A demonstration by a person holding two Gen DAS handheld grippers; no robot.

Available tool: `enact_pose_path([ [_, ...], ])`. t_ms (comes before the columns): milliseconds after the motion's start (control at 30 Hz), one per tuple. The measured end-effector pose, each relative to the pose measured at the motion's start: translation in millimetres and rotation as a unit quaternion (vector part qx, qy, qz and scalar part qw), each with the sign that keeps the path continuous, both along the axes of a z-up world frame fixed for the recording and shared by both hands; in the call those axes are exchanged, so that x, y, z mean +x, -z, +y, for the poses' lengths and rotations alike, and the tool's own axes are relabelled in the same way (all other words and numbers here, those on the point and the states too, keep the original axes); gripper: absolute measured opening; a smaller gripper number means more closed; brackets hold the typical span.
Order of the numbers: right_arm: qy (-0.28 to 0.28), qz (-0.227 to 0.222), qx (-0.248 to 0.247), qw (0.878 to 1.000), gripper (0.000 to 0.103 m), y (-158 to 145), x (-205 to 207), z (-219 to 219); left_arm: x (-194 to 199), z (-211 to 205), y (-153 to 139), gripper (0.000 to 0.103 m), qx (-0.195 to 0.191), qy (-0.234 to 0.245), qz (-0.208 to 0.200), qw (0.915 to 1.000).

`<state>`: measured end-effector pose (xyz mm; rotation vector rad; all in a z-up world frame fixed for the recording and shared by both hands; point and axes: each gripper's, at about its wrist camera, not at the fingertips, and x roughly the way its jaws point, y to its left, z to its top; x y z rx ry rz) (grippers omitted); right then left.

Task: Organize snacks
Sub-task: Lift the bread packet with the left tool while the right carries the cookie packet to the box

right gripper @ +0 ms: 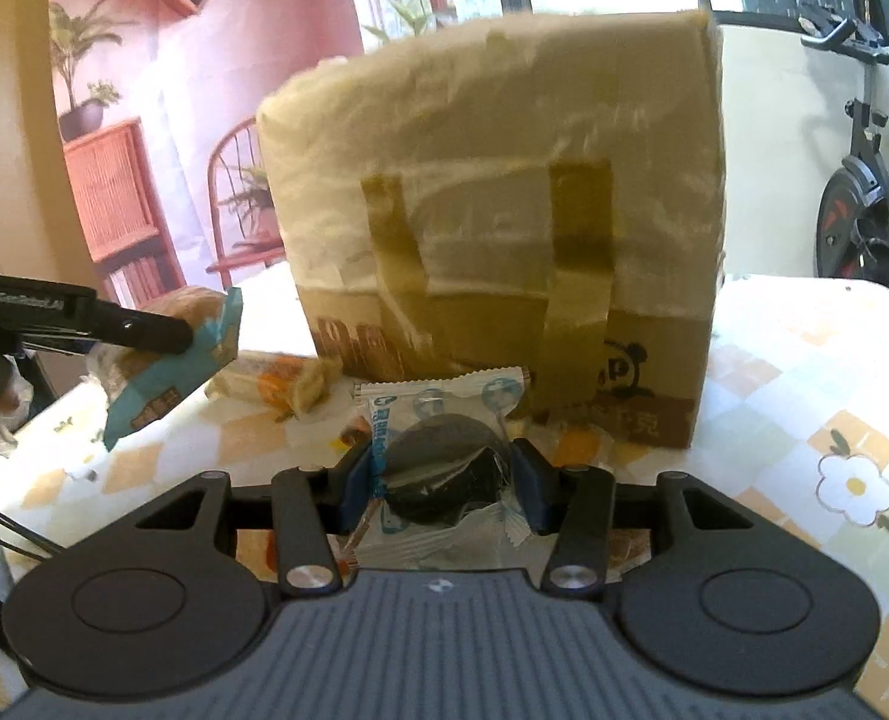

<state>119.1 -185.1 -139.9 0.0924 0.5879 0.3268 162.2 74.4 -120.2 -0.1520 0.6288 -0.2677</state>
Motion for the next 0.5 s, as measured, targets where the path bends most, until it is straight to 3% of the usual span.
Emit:
enact_pose_path([
  [233,0.001,-0.055,0.001,0.998,0.051,-47.7,3.8,-1.0,7.8,-7.1,-49.0,0.077,-0.012,0.025,-0.064,0.9976],
  [500,-0.008,-0.130,-0.001,0.991,0.051,-103.5,19.7,3.2,27.4,-26.4,-83.5,0.077,-0.020,0.039,-0.101,0.9939],
])
